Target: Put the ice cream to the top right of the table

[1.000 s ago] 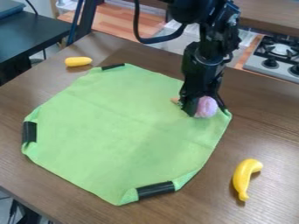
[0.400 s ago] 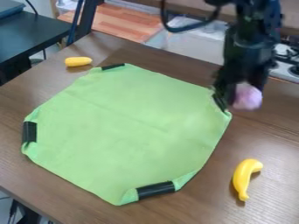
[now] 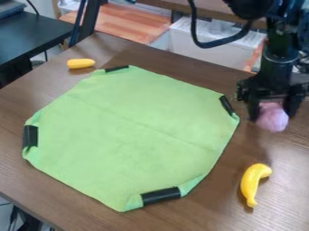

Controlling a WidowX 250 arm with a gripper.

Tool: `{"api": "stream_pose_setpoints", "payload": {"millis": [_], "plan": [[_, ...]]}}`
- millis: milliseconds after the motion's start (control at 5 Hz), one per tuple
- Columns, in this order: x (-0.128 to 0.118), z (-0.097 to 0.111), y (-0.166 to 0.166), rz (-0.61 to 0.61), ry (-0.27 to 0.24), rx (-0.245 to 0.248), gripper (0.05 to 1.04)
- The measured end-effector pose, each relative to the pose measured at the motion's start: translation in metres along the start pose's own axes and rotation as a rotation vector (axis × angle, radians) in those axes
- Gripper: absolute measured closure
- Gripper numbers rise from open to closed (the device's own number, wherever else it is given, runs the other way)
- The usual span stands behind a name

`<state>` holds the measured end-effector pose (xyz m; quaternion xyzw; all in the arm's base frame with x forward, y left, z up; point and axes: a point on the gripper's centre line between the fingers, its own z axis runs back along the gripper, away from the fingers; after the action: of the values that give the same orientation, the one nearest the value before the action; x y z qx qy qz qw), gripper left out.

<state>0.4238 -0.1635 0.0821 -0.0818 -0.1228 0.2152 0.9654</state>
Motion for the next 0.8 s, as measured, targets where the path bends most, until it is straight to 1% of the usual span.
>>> {"api": "stream_pose_setpoints", "payload": {"millis": [200,400,600,800], "plan": [[-0.007,0.0,-0.003,-0.152,0.041,-0.021,0.319],[-0.021,-0.006,-0.01,-0.341,0.094,-0.098,0.319],[-0.027,-0.018,-0.002,-0.399,0.098,-0.107,0.319],[-0.03,-0.021,-0.003,-0.448,0.098,-0.125,0.319]]}}
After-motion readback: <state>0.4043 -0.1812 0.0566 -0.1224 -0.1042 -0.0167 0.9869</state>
